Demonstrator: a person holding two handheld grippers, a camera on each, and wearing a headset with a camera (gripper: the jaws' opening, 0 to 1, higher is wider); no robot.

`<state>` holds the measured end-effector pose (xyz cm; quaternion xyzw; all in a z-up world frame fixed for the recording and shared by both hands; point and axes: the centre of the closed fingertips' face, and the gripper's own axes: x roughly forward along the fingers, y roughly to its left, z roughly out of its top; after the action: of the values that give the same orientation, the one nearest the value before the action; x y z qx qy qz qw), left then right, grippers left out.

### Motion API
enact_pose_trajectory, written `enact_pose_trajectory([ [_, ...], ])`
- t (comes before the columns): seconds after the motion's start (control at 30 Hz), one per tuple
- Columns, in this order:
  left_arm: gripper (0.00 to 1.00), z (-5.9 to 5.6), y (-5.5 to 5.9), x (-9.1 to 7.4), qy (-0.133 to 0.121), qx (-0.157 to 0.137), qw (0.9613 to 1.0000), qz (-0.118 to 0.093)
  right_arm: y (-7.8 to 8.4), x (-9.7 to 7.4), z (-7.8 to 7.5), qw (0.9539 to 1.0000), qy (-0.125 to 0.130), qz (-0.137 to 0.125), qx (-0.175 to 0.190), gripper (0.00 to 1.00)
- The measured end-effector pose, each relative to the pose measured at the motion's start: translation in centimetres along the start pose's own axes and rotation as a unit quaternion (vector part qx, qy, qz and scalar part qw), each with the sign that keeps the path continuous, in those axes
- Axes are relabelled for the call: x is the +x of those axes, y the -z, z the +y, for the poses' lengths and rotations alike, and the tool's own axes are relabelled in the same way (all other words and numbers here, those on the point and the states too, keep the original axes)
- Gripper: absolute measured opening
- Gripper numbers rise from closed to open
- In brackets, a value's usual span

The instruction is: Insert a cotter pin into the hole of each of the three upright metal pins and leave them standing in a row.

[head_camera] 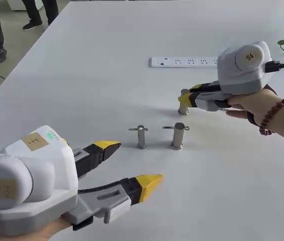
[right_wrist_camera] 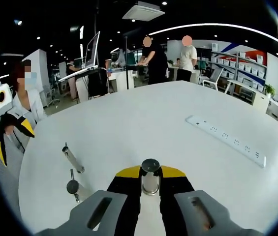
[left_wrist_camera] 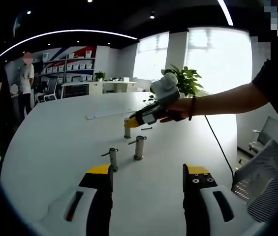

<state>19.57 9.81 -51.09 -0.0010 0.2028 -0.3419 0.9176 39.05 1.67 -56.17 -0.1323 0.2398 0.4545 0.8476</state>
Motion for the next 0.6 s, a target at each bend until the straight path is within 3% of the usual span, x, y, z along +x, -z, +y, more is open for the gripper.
enact_pose_trajectory([
  [0.17,0.57,0.1,-0.2,-0.3,-0.005,0.003,1.0000,0.000,0.4,-1.8,1.4,0.9999,0.000,0.004,-0.015,0.08],
  [0.43,0.56,0.2,-0.4,-0.8,-0.013,0.006,0.9999,-0.002,1.4,-3.2,1.4,0.9997,-0.012,0.006,-0.021,0.08],
  [0.6,0.56,0.1,-0.3,-1.0,-0.014,0.007,0.9999,0.000,2.1,-4.7,3.0,0.9996,-0.019,0.008,-0.021,0.08],
])
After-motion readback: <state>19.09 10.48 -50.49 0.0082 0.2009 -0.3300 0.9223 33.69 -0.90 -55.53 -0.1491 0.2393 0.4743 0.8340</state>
